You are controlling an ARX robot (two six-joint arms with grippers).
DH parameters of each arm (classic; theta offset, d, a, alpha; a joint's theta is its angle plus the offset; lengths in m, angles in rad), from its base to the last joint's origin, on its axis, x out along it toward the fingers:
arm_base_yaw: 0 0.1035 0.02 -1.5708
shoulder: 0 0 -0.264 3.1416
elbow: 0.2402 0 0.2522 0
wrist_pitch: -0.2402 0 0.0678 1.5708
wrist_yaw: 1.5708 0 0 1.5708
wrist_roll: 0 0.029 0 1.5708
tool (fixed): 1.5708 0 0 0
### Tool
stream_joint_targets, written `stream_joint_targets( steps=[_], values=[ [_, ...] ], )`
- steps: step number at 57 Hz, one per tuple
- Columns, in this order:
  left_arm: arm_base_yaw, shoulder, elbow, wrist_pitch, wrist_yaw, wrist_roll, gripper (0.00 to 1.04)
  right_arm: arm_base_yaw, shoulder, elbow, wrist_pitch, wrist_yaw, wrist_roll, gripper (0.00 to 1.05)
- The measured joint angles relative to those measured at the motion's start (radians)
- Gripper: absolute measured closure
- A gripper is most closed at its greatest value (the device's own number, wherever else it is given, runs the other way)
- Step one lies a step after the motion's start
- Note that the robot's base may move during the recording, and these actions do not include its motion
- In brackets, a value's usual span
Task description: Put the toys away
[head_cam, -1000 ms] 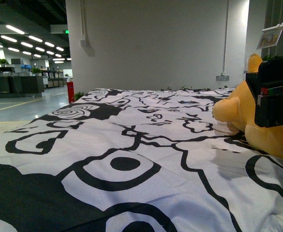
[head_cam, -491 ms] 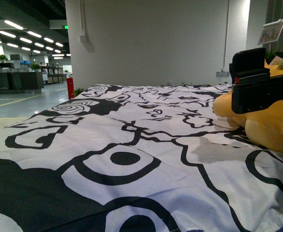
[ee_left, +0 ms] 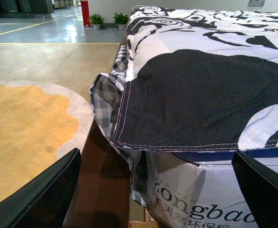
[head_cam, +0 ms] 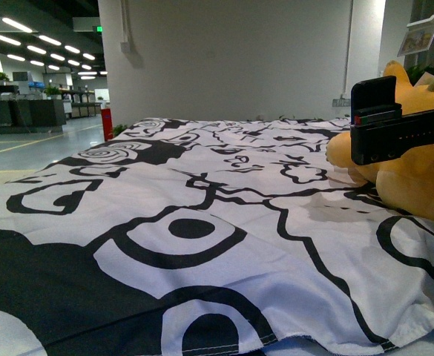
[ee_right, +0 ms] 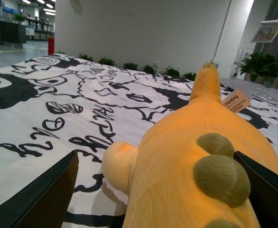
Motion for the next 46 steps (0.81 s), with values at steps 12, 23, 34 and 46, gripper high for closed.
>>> stream_joint_targets(
  steps=[12,23,34,46],
  values=[
    [0.000,0.000,0.000,0.000,0.000,0.000,0.06,-0.002,0.030,-0.032,0.064,0.015,-0.023,0.06],
    [0.000,0.000,0.000,0.000,0.000,0.000,0.06,-0.004,0.030,-0.040,0.071,0.018,-0.027,0.09],
    [0.000,0.000,0.000,0.000,0.000,0.000,0.06,-0.009,0.014,-0.051,0.072,0.002,-0.034,0.37],
    [0.000,0.000,0.000,0.000,0.000,0.000,0.06,-0.016,-0.017,-0.059,0.063,-0.035,-0.034,0.71]
  ],
)
